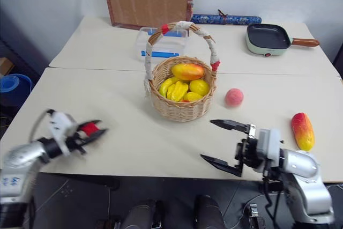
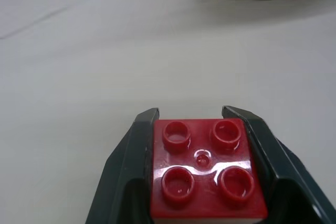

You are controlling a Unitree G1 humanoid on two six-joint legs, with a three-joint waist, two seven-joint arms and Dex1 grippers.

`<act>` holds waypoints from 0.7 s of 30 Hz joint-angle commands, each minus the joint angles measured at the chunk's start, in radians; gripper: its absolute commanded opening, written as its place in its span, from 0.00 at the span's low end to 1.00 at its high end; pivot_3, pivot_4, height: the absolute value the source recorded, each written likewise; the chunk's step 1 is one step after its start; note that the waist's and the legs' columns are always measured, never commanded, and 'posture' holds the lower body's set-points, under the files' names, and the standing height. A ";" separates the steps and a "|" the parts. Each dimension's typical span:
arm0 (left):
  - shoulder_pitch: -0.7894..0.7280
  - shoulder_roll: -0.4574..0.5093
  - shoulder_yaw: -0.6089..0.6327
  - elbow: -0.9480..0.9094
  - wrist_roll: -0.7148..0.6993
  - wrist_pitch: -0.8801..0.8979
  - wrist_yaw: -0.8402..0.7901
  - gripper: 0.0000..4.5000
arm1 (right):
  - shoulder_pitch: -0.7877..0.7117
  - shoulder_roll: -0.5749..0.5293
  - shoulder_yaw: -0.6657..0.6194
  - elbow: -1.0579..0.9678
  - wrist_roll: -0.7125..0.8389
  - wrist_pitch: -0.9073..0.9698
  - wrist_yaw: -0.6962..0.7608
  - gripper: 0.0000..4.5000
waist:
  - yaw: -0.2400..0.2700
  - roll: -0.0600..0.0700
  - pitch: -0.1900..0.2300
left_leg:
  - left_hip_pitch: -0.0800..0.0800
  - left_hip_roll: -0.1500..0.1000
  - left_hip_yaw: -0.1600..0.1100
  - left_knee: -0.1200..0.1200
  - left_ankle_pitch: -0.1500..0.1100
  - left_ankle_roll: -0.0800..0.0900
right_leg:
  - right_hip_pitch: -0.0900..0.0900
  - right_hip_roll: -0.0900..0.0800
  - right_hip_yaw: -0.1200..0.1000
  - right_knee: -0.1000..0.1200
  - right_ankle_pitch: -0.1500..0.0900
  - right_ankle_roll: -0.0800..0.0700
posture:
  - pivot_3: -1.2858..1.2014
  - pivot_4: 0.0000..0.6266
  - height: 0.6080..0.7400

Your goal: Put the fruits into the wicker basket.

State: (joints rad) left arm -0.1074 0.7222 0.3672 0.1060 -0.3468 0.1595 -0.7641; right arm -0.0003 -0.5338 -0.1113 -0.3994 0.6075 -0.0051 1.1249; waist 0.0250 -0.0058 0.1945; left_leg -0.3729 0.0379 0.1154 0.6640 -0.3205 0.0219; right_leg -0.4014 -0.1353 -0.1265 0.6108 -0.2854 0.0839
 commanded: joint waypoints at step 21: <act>-0.042 0.214 0.049 -0.028 -0.159 -0.045 -0.412 0.99 | 0.415 0.019 -0.481 0.237 -0.066 -0.264 -0.132 1.00 | -0.006 -0.005 -0.002 | -0.002 -0.005 0.015 0.000 -0.008 0.002 | -0.007 0.001 -0.006 -0.002 0.005 0.010 | 0.52 0.24 1.00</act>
State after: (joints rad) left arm -0.1616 0.9192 0.4287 0.1629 -0.4732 0.1266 -1.1081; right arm 0.4052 -0.5266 -0.5464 -0.2140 0.5492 -0.2196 0.9972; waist 0.0195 -0.0106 0.1925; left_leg -0.3731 0.0334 0.1317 0.6639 -0.3283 0.0226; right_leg -0.4077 -0.1345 -0.1308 0.6089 -0.2803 0.0943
